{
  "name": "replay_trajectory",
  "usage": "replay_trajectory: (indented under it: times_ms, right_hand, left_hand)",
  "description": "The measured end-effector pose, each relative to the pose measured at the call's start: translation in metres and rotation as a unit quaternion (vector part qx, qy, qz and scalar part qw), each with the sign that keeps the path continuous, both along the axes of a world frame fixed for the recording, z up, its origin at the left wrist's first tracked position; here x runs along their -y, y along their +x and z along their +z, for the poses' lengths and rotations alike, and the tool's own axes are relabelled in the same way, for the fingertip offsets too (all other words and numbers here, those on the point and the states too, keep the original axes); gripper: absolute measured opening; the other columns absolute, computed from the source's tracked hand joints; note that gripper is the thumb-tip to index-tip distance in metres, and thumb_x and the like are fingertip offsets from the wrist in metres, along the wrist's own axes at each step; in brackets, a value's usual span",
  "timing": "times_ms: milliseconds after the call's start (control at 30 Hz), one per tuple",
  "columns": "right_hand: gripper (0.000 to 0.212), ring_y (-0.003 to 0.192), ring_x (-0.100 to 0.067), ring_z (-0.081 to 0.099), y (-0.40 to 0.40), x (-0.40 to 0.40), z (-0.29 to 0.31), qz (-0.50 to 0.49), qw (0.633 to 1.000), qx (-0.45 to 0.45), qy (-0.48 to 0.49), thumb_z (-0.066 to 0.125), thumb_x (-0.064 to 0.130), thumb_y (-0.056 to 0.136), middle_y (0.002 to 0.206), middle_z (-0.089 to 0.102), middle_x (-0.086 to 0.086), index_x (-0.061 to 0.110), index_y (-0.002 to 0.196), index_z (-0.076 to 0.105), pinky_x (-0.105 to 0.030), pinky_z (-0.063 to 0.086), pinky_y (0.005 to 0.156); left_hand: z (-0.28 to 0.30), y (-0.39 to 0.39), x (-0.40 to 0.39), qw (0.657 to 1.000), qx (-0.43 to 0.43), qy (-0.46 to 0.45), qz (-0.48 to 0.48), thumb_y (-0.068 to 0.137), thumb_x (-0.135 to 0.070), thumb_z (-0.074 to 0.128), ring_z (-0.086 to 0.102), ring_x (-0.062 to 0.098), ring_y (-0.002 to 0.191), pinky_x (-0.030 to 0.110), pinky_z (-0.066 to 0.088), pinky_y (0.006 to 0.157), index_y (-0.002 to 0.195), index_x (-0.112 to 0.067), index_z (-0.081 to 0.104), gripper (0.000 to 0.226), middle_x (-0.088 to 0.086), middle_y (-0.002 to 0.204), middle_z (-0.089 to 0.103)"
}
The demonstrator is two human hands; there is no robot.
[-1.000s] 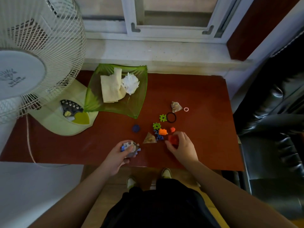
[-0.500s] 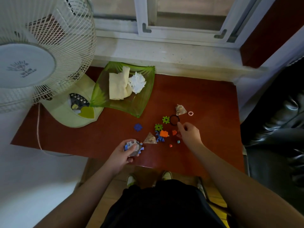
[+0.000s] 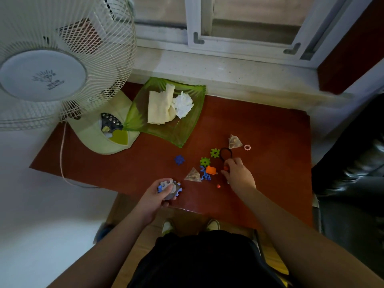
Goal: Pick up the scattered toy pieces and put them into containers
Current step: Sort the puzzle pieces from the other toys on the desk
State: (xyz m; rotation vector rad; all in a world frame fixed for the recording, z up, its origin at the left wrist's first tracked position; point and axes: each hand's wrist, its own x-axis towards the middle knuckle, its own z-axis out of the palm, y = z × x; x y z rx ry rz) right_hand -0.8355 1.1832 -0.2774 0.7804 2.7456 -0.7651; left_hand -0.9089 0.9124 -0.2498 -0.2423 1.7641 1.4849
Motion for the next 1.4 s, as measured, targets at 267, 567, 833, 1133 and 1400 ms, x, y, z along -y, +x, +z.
replay_trajectory:
  times_ms: [267, 567, 833, 1133, 1400]
  right_hand:
    - [0.017, 0.065, -0.013, 0.061, -0.003, -0.009, 0.013, -0.229, 0.925, -0.084, -0.290, 0.050, 0.014, 0.092, 0.088, 0.067, -0.004, 0.024, 0.097, 0.063, -0.026, 0.045, 0.054]
    - [0.049, 0.096, -0.024, 0.059, -0.014, 0.009, 0.012, 0.037, 0.998, 0.007, -0.055, 0.059, 0.057, 0.087, 0.117, 0.046, -0.002, 0.022, 0.121, 0.054, -0.034, 0.048, 0.074]
    - [0.039, 0.109, -0.027, 0.053, -0.021, 0.016, -0.003, 0.088, 0.996, 0.000, -0.015, 0.060, 0.044, 0.091, 0.118, 0.049, -0.008, 0.018, 0.119, 0.055, -0.037, 0.047, 0.083]
    - [0.033, 0.045, -0.016, 0.051, -0.029, 0.004, 0.017, -0.255, 0.848, -0.066, -0.460, 0.048, 0.037, 0.095, 0.062, 0.057, -0.006, 0.010, 0.077, 0.054, -0.028, 0.037, 0.047]
    - [0.025, 0.049, -0.017, 0.047, -0.025, -0.003, 0.020, -0.296, 0.723, -0.063, -0.622, 0.043, 0.026, 0.090, 0.063, 0.048, -0.004, 0.012, 0.071, 0.052, -0.027, 0.029, 0.045]
  left_hand:
    - [-0.001, 0.004, -0.007, 1.000, -0.004, 0.009, 0.014, 0.094, -0.020, 0.060, 0.069, 0.017, 0.077, 0.026, 0.045, 0.054, 0.115, -0.018, 0.059, 0.020, 0.009, 0.099, 0.072]
    - [0.001, 0.003, -0.009, 1.000, -0.010, 0.011, 0.024, 0.095, -0.019, 0.059, 0.068, 0.018, 0.077, 0.027, 0.043, 0.055, 0.114, -0.017, 0.059, 0.020, 0.007, 0.094, 0.073]
    - [0.002, 0.001, -0.005, 0.998, -0.013, 0.014, 0.052, 0.094, -0.019, 0.060, 0.066, 0.019, 0.076, 0.025, 0.043, 0.053, 0.117, -0.014, 0.058, 0.023, 0.006, 0.092, 0.073]
    - [0.002, -0.001, -0.008, 0.998, -0.015, 0.013, 0.052, 0.093, -0.019, 0.061, 0.067, 0.018, 0.074, 0.026, 0.043, 0.053, 0.114, -0.017, 0.059, 0.020, 0.010, 0.095, 0.072]
    - [0.005, -0.006, -0.012, 0.999, -0.019, -0.002, 0.039, 0.094, -0.024, 0.061, 0.068, 0.015, 0.078, 0.026, 0.046, 0.060, 0.114, -0.022, 0.060, 0.020, 0.004, 0.093, 0.074]
